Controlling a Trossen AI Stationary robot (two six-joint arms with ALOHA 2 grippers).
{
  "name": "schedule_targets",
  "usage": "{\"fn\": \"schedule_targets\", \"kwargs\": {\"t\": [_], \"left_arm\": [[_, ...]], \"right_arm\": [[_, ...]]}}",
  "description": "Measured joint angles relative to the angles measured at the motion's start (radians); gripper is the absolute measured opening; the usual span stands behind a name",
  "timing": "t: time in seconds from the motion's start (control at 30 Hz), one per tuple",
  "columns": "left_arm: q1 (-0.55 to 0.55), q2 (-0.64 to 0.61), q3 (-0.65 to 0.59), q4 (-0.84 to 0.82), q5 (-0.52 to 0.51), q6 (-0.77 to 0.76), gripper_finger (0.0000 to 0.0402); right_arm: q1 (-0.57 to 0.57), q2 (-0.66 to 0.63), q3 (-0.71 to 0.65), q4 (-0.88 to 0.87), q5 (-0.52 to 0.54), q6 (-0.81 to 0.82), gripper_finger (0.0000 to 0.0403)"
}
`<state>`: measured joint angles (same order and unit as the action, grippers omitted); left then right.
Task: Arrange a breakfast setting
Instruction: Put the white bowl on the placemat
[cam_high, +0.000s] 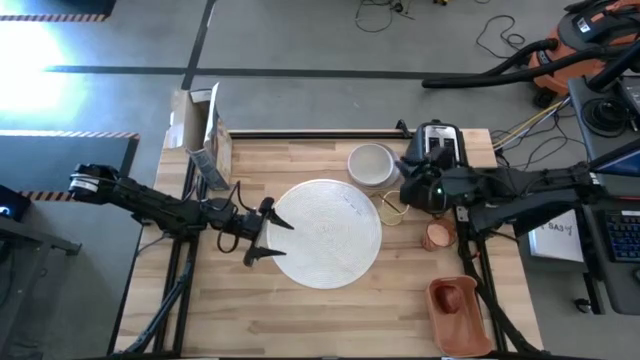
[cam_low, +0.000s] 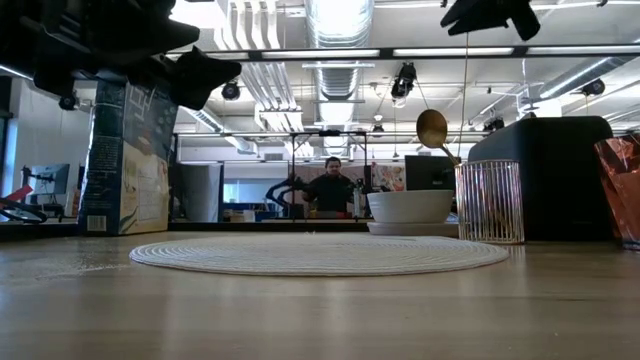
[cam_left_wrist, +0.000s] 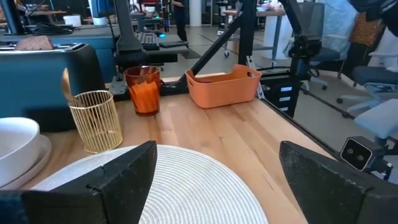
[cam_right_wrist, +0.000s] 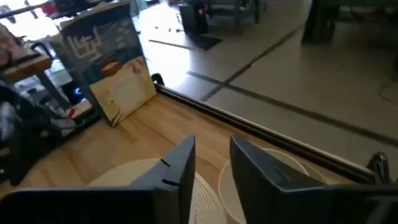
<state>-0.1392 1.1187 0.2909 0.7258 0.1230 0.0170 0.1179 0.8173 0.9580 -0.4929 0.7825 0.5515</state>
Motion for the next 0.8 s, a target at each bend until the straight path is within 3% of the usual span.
{"fn": "schedule_targets", "kwargs": {"t": [0.13, 0.3, 0.57, 0.8], "left_arm": [[-0.002, -0.002, 0.000, 0.002, 0.005, 0.000, 0.0318], [-0.002, -0.003, 0.000, 0.006, 0.026, 0.000, 0.0317], [-0.003, -0.003, 0.000, 0.008, 0.041, -0.004, 0.0317], [-0.003, -0.006, -0.012, 0.008, 0.074, -0.030, 0.0317]], "right_arm": [[-0.049, 0.089, 0.164, -0.233, -0.007, 0.171, 0.0124], [-0.155, 0.223, 0.359, -0.470, -0.149, 0.235, 0.0128], [-0.348, 0.431, 0.538, -0.541, -0.377, 0.156, 0.0121], [-0.497, 0.565, 0.611, -0.572, -0.509, 0.039, 0.0125]]}}
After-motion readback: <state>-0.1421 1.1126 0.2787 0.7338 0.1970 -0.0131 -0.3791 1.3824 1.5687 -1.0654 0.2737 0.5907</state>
